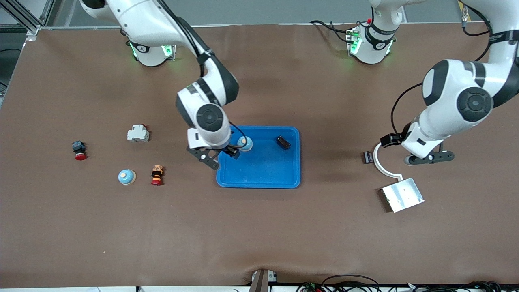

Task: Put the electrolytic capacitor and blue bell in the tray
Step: 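Move the left gripper to the second capacitor while the right gripper reaches another button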

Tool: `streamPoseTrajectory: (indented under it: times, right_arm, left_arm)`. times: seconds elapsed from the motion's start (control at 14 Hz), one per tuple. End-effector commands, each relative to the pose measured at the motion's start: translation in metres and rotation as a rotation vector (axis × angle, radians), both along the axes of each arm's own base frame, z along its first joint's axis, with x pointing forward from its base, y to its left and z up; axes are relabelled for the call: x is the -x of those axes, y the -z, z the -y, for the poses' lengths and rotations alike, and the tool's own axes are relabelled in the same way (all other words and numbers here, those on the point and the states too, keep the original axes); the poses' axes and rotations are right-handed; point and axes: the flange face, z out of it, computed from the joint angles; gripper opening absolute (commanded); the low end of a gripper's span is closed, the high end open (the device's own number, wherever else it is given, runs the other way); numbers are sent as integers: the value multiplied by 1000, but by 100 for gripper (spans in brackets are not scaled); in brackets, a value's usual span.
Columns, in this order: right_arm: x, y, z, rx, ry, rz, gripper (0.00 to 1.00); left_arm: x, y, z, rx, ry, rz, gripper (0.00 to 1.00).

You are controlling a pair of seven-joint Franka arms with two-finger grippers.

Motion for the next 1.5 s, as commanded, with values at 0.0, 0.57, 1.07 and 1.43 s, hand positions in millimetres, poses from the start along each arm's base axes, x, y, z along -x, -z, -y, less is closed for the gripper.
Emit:
streamPoseTrajectory:
  times: [0.0, 0.57, 1.07, 1.43]
  right_arm:
    - [-13, -34, 51, -20, -92, -14, 100]
    - [-46, -89, 199, -90, -336, 16, 100]
    - [-50, -115, 240, -107, -426, 36, 100]
    - [-59, -116, 287, -116, -470, 45, 100]
  left_arm:
    - [4, 25, 3, 14, 12, -7, 100]
    - [-6, 103, 13, 38, -228, -47, 100]
    - [-6, 158, 35, 25, -249, -73, 100]
    - [-1, 178, 27, -35, -185, -90, 100]
